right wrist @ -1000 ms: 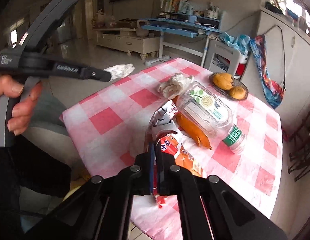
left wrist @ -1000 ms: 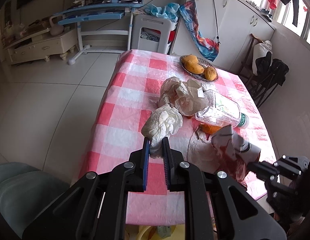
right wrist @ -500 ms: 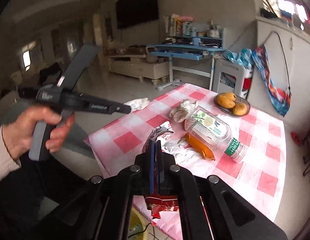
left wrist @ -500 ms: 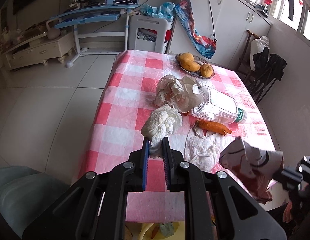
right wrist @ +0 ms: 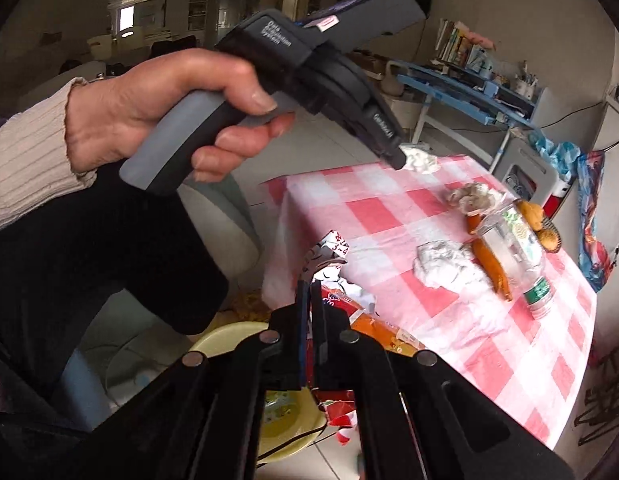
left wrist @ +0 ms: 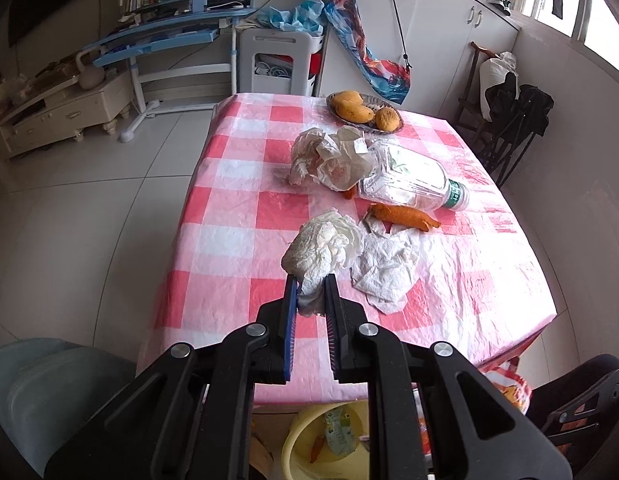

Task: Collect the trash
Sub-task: 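Carry the snack bag to the yellow basin and release it while the left tool carries the tissue there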

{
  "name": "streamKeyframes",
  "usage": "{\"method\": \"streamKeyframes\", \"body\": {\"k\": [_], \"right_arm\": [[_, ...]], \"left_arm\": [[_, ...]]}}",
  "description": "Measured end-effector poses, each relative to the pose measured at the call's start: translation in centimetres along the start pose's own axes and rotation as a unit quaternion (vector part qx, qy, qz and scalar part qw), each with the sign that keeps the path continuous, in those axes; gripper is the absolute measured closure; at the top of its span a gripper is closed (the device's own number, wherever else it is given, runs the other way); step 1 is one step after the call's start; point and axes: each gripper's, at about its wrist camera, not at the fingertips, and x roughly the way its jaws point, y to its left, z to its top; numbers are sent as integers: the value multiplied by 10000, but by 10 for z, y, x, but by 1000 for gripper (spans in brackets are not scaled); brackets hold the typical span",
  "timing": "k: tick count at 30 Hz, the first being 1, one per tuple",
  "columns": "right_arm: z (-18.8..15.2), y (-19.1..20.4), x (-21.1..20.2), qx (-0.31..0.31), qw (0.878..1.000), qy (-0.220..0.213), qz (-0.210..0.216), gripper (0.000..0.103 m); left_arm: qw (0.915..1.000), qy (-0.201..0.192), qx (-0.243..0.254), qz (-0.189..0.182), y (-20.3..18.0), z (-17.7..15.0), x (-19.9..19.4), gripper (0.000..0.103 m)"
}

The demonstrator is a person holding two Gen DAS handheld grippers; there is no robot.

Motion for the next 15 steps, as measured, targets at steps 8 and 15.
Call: {"method": "streamKeyframes", "body": {"k": [8, 15], "right_arm": [[-19, 14, 14, 156, 9979, 552, 302, 84], [-26, -15, -28, 956, 9952, -121, -138, 49]], "left_arm": [[9996, 268, 8, -98, -8, -49, -13, 91], [9972, 520, 507, -166, -44, -88, -18, 91]]}}
